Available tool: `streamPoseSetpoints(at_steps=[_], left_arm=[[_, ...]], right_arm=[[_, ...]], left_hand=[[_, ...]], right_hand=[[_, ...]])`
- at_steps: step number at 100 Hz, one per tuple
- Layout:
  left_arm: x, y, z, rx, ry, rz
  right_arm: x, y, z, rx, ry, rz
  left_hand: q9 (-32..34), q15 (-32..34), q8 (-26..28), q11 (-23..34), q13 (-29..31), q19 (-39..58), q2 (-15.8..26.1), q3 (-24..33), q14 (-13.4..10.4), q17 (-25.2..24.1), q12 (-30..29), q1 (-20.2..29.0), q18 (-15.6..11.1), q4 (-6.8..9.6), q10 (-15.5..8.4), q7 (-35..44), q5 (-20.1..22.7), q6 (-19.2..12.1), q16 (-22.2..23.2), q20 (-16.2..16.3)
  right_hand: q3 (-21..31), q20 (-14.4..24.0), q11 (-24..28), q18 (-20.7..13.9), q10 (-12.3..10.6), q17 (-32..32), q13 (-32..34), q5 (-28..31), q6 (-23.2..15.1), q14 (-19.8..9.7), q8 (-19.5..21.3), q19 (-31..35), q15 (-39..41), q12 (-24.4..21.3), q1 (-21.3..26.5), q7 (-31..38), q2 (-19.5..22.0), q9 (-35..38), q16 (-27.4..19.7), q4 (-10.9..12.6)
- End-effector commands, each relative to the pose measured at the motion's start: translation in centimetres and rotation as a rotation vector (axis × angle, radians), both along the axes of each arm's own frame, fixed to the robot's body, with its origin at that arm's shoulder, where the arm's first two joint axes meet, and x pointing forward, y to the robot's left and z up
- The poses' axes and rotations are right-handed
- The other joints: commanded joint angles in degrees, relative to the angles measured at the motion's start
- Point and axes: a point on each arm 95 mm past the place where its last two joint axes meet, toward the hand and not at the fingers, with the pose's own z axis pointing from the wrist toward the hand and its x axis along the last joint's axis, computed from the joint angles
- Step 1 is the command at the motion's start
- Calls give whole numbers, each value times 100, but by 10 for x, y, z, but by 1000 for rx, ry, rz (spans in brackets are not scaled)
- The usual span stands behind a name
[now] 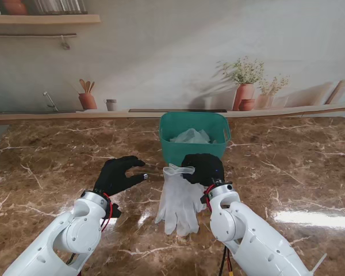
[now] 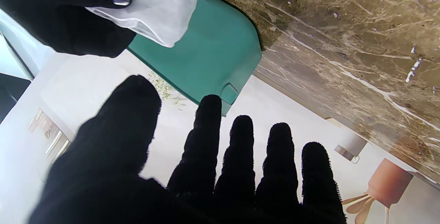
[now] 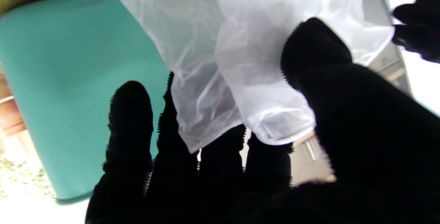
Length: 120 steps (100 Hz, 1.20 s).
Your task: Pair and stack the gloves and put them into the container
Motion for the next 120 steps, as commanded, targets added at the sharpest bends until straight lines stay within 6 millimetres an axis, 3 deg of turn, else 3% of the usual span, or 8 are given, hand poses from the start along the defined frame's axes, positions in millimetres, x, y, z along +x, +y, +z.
streamPoseSetpoints(at_steps=[1,47,77,87,91,97,107,120], left_arm=[[-1,1,-2,3,2,2],[0,0,-3,0,3,4],[0,-2,-3,-3,7,-1],[0,-1,-3,0,7,-1],[0,-1,-3,2,8,-1],[0,0,-3,4,10,0],[-1,1,-3,4,9,5],[0,1,-2,3,3,8]], right_arm=[[-12,-6,-8,-24,17,15],[-64,-23,-18,-96,28,308],[-73,-17,-43,-145,132,364],[-74,-19,-47,-181,224,398],[-75,-20,-46,-182,246,418],[-76,-21,-42,-184,278,446],[-76,-22,-29,-190,269,474],[-76,-21,-10,-173,194,480]], left_hand=[[141,-180,52,-156,81,-65,226,-125,-312,-30,-53,-27,-89,162,-160,83,97,-186,-96,-50],[145,-190,49,-154,80,-101,233,-136,-317,-32,-54,-26,-96,168,-147,77,91,-177,-93,-56],[133,-184,46,-153,68,-148,259,-152,-306,-30,-52,-17,-102,169,-129,69,90,-164,-91,-69],[128,-183,42,-155,62,-159,262,-169,-311,-30,-53,-12,-101,170,-146,62,83,-162,-92,-69],[123,-187,40,-159,55,-163,265,-176,-311,-31,-54,-13,-101,170,-144,57,77,-160,-94,-69],[118,-190,40,-160,46,-174,268,-184,-313,-36,-55,-11,-100,171,-142,56,78,-164,-96,-71],[114,-192,39,-163,45,-190,271,-194,-304,-31,-56,-2,-99,174,-134,55,78,-160,-98,-75],[119,-194,40,-163,44,-198,276,-209,-310,-28,-58,-8,-99,175,-147,56,80,-168,-100,-73]], right_hand=[[104,112,72,-75,-111,-30,71,126,-65,-140,-96,213,86,115,26,202,-18,167,120,-31],[334,83,60,-30,-189,-202,-34,178,-134,-185,-274,24,45,166,-172,269,-93,189,172,-51],[398,105,11,4,-148,-287,-72,165,-96,-149,-306,-92,16,169,-201,292,-126,170,223,-64],[106,201,-288,62,-33,-667,-446,-19,136,-38,-798,-591,-394,-140,-729,205,198,-176,151,-10],[-201,332,-356,55,9,-813,-617,60,349,-2,-696,-807,-542,-442,-1272,-453,706,-409,138,211],[-736,428,-554,41,65,-1018,-874,199,609,52,65,-1100,-762,-587,-1907,-1681,1517,-738,92,1032],[-1827,489,-769,24,97,-1146,-1068,34,679,75,174,-1342,-938,-719,-2178,-2108,2242,-1068,57,1369],[-1811,503,-883,58,124,-1143,-1054,-51,744,76,126,-1401,-992,-788,-2423,-2207,2241,-1277,40,1525]])
